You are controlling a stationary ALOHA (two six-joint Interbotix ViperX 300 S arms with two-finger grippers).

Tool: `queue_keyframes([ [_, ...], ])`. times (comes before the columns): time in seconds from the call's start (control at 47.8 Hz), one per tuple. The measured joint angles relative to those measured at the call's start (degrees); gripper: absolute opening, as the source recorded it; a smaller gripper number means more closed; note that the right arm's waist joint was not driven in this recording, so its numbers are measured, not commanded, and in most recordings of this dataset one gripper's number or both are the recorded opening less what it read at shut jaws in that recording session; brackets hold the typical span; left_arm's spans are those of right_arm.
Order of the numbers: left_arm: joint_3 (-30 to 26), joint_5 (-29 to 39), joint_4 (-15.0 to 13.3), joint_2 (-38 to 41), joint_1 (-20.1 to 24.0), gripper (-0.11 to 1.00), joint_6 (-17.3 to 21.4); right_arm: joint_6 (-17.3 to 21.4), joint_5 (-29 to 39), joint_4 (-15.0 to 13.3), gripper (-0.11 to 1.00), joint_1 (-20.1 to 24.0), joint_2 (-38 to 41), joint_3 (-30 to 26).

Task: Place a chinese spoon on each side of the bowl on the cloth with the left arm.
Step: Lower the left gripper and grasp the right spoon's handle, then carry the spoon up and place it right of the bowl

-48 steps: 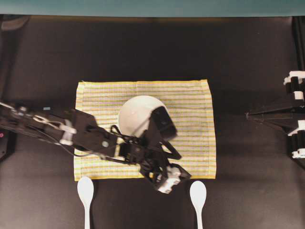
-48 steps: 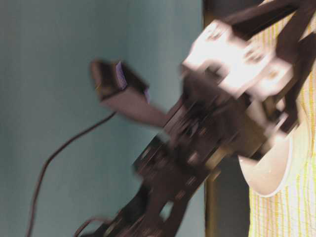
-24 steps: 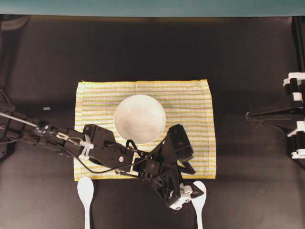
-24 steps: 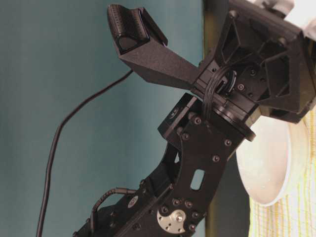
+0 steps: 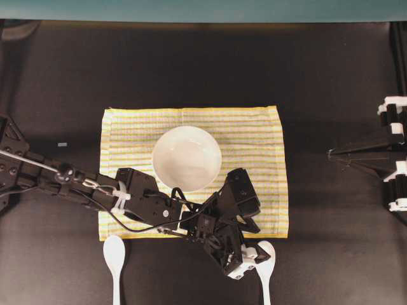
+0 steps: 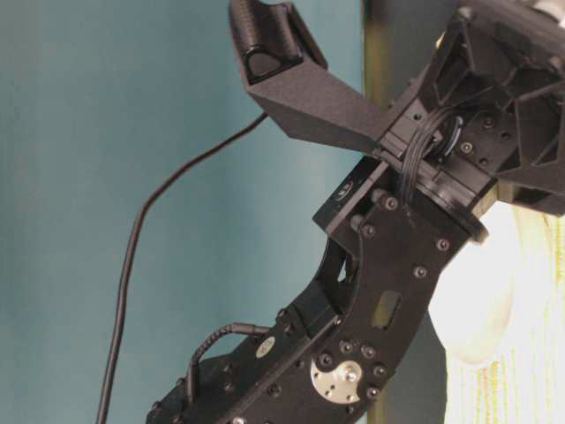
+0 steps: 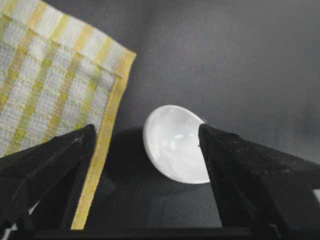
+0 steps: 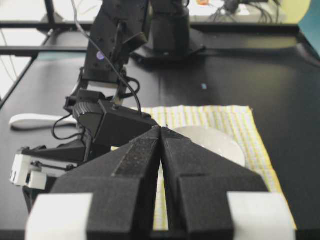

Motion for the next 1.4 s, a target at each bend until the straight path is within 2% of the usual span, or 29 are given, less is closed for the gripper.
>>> queue_keyframes([
  [0.105, -0.4, 0.1, 0.0, 0.1, -0.1, 0.66, 0.1, 0.0, 0.0, 0.0, 0.00, 0.0, 0.0, 0.1],
  [0.293, -1.5, 0.2, 0.1, 0.0, -0.1, 0.17, 0.4, 0.0, 0.1, 0.1, 0.00, 0.0, 0.0, 0.4],
  [0.355, -1.8, 0.4, 0.1, -0.1, 0.0, 0.04, 0.5, 0.0, 0.0, 0.1, 0.00, 0.0, 0.0, 0.4],
  [0.376, -1.8, 0.7, 0.0, -0.1, 0.0, 0.03, 0.5, 0.0, 0.1, 0.0, 0.00, 0.0, -0.1, 0.4],
  [0.564, -3.8, 6.4, 0.1, -1.8, 0.4, 0.03, 1.0, 0.0, 0.1, 0.1, 0.00, 0.0, 0.0, 0.4],
  [0.711, -6.3, 13.4, 0.1, -4.0, 0.8, 0.03, 4.0, 0.0, 0.1, 0.0, 0.00, 0.0, -0.1, 0.6],
  [0.836, -8.5, 20.3, 0.1, -6.7, 1.7, 0.03, 9.3, -0.1, 0.1, 0.1, 0.00, 0.0, -0.2, 0.6],
  [1.003, -9.8, 26.0, 0.0, -11.0, 5.2, 0.03, 18.9, 0.0, 0.1, 0.0, 0.00, 0.0, -0.4, 0.8],
  [1.108, -9.9, 26.2, 0.1, -12.3, 8.9, 0.03, 25.6, 0.0, 0.1, 0.1, 0.00, 0.0, -0.5, 1.1],
  [1.191, -9.9, 25.6, 0.1, -12.4, 12.0, 0.03, 29.4, 0.0, 0.1, 0.0, 0.00, 0.0, -0.5, 1.3],
  [1.401, -9.8, 22.6, 0.1, -12.3, 15.8, 0.03, 34.7, 0.0, 0.0, 0.3, 0.00, 0.0, -0.6, 1.4],
])
